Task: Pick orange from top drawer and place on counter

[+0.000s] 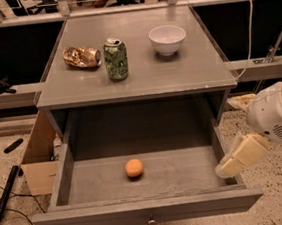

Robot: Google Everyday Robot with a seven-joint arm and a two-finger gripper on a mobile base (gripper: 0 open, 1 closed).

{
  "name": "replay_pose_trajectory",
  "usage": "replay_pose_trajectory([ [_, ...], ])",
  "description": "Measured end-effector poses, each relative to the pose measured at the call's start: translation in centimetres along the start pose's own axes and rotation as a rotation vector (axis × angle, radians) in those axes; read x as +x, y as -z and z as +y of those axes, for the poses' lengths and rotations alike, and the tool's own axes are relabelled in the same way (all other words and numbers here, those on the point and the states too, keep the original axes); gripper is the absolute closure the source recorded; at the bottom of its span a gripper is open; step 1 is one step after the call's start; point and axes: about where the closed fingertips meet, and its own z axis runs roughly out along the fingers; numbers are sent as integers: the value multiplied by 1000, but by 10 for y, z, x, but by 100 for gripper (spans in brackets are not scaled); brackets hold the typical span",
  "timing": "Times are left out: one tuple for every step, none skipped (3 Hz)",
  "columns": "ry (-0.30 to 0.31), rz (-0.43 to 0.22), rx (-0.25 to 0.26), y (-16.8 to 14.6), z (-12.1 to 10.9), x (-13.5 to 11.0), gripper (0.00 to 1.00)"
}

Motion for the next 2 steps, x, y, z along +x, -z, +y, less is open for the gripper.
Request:
replay_pose_trajectory([
  [-7,-12,-74,-31,22,-7,0],
  [-2,-9,-129,-64,41,-18,0],
])
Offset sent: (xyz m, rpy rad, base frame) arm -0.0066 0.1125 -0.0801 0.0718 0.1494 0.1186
